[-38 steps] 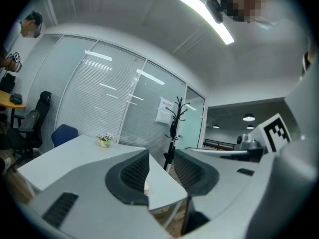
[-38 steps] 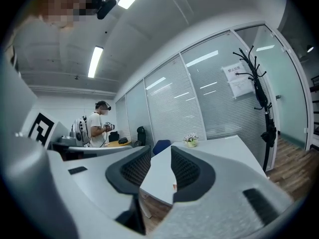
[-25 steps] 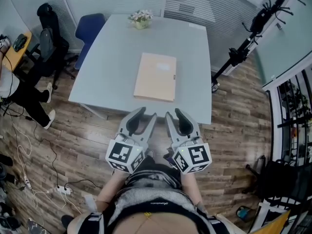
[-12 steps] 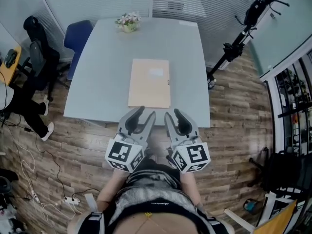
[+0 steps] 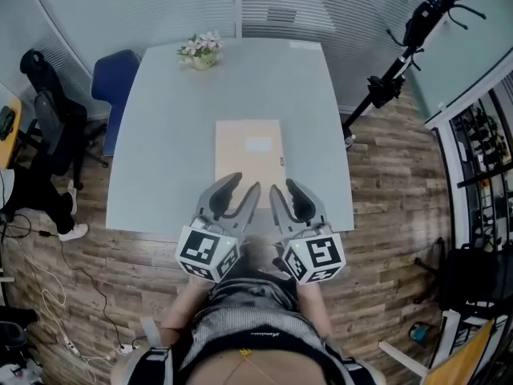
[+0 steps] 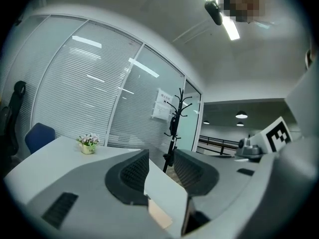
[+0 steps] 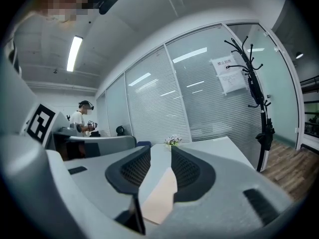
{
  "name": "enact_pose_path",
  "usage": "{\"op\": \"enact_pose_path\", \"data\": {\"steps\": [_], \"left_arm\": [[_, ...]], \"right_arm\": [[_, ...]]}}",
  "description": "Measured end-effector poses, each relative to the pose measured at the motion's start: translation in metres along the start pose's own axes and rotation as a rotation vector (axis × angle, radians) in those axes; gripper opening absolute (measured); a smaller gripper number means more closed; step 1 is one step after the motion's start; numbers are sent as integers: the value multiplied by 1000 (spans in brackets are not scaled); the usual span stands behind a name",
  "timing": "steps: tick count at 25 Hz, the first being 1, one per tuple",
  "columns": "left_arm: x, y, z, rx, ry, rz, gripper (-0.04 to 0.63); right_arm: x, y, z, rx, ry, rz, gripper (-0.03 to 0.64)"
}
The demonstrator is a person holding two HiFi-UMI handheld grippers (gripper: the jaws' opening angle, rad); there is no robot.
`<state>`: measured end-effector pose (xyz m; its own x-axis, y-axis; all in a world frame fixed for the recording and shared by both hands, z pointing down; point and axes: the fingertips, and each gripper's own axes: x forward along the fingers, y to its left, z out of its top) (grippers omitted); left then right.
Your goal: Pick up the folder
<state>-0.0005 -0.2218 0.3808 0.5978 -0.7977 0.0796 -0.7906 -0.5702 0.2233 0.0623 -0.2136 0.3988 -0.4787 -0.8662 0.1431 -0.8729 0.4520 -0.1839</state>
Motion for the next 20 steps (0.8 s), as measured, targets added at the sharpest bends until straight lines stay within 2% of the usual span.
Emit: {"op": "enact_pose_path", "data": {"steps": [6,14,20], "left_arm": [[31,42,-8,-11,48,-25,149],[50,109,-42,-47,132,10,149],[55,145,-84,-153,209,63,149]], "right_arm": [[48,-11,-12,10,39,-36,132],[90,-35,-47,20,121,-112,143],[107,-64,-96,26,262,-134,170]]}}
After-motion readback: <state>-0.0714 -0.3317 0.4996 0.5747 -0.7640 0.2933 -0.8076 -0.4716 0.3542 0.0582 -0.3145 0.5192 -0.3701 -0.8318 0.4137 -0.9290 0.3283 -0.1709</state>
